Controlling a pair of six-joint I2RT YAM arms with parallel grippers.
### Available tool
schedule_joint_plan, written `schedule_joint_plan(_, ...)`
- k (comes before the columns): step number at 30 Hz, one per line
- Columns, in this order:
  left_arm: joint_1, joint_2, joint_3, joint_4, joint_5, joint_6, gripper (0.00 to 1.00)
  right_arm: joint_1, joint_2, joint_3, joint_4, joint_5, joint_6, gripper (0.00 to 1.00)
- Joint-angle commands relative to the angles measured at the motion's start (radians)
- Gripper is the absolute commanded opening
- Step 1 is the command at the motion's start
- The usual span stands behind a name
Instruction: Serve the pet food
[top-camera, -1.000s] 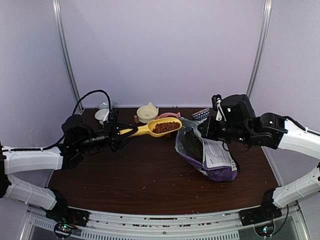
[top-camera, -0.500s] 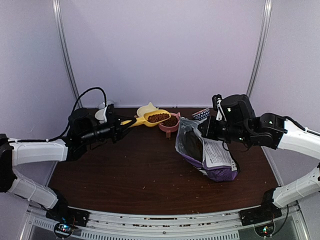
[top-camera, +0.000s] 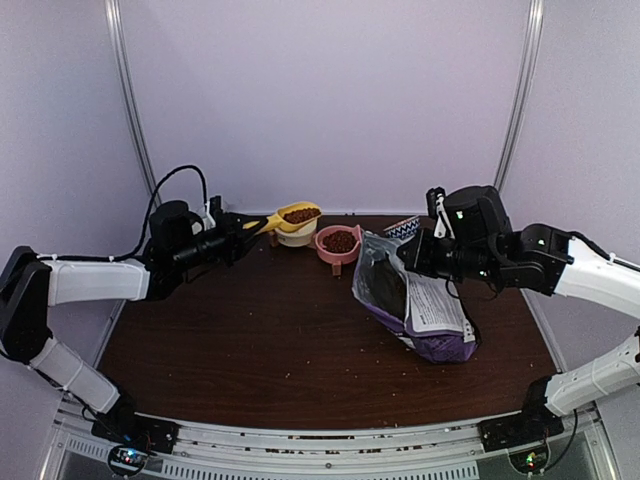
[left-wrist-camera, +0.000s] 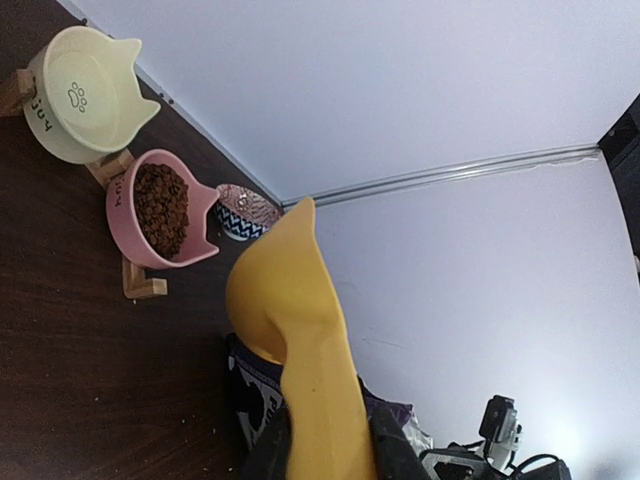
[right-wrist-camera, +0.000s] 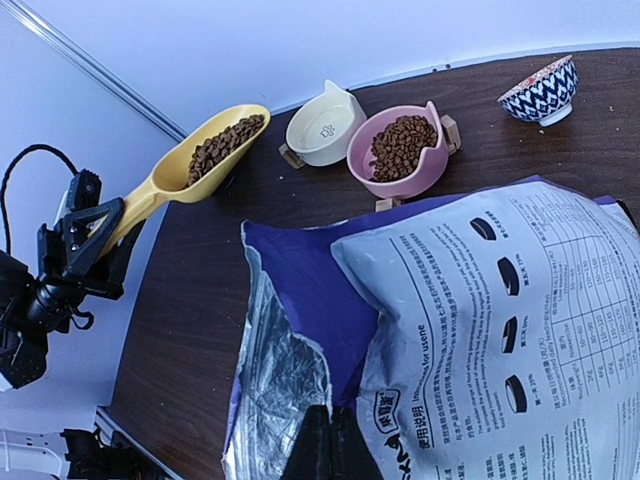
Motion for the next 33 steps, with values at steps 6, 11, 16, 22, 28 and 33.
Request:
schedule_joint_plan(6,0.076,0.104,0.111,0.023,-0.056,0.062,0.0,-0.043,0.011,0.007,0.045,-0.057,0.012,0.0)
schedule_joint_plan(11,0.11,0.158,0.179,-0.037,-0.065,0.103,0.0,-0.065,0.026,0.017,0.059,-0.099,0.011,0.0)
schedule_joint_plan(16,0.142,0.236,0.241,-0.052,-0.054,0.114,0.0,-0.091,0.05,0.038,0.046,-0.133,0.003,0.0)
schedule_joint_plan(22,0.164,0.326,0.351,-0.097,-0.042,0.139,0.0,-0.136,0.05,0.039,0.049,-0.169,-0.003,0.0)
schedule_joint_plan(28,0.178,0.409,0.438,-0.134,-0.04,0.157,0.0,-0.163,0.064,0.037,0.062,-0.207,-0.004,0.0)
schedule_joint_plan(33,0.182,0.465,0.501,-0.175,-0.03,0.202,0.0,-0.175,0.081,0.041,0.067,-0.228,-0.004,0.0)
